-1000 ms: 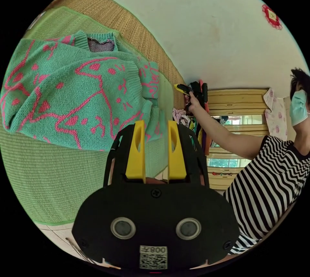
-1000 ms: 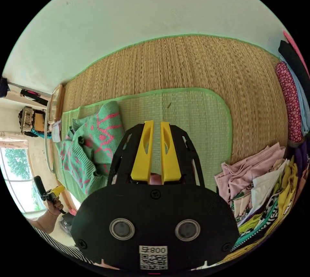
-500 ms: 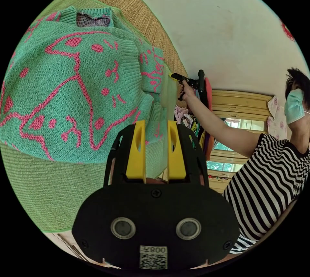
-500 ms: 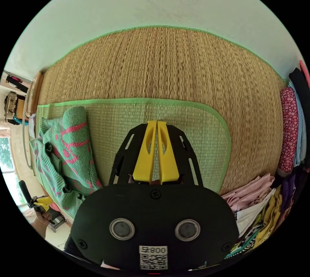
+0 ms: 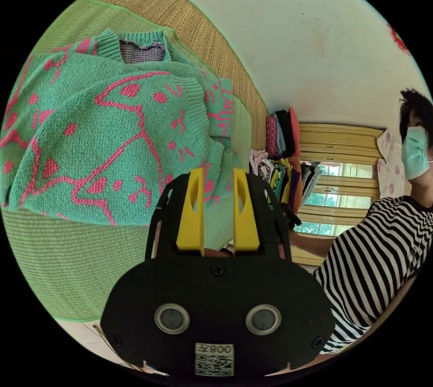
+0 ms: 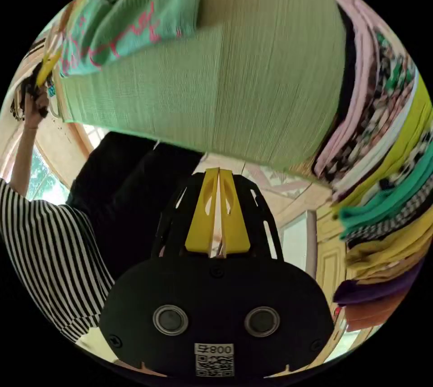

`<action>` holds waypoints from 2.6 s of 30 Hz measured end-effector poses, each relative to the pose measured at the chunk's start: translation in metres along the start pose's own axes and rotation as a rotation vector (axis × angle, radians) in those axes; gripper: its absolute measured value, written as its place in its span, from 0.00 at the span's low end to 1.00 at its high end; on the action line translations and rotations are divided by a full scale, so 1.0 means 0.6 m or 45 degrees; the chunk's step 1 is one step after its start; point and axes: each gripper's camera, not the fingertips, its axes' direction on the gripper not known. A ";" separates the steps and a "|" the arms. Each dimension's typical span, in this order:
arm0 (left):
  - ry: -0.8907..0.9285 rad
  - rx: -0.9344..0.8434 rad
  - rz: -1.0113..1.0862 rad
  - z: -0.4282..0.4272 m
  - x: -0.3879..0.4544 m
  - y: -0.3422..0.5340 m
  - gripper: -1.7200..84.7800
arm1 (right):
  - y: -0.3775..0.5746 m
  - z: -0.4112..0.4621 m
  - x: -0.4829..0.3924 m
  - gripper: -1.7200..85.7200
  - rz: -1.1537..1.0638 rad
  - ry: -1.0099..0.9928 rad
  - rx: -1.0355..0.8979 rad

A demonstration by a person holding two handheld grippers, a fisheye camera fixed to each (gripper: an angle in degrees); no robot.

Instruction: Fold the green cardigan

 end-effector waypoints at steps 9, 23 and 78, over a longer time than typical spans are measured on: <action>-0.243 0.113 0.157 -0.043 0.003 -0.071 0.16 | -0.047 0.120 -0.009 0.14 0.009 -0.082 -0.250; -0.495 -0.082 0.220 0.015 0.004 -0.164 0.08 | -0.156 -0.360 -0.060 0.14 -0.233 0.210 0.885; -0.874 -0.152 0.587 -0.008 0.226 0.101 0.06 | -0.137 -0.391 -0.385 0.11 -0.867 0.206 0.918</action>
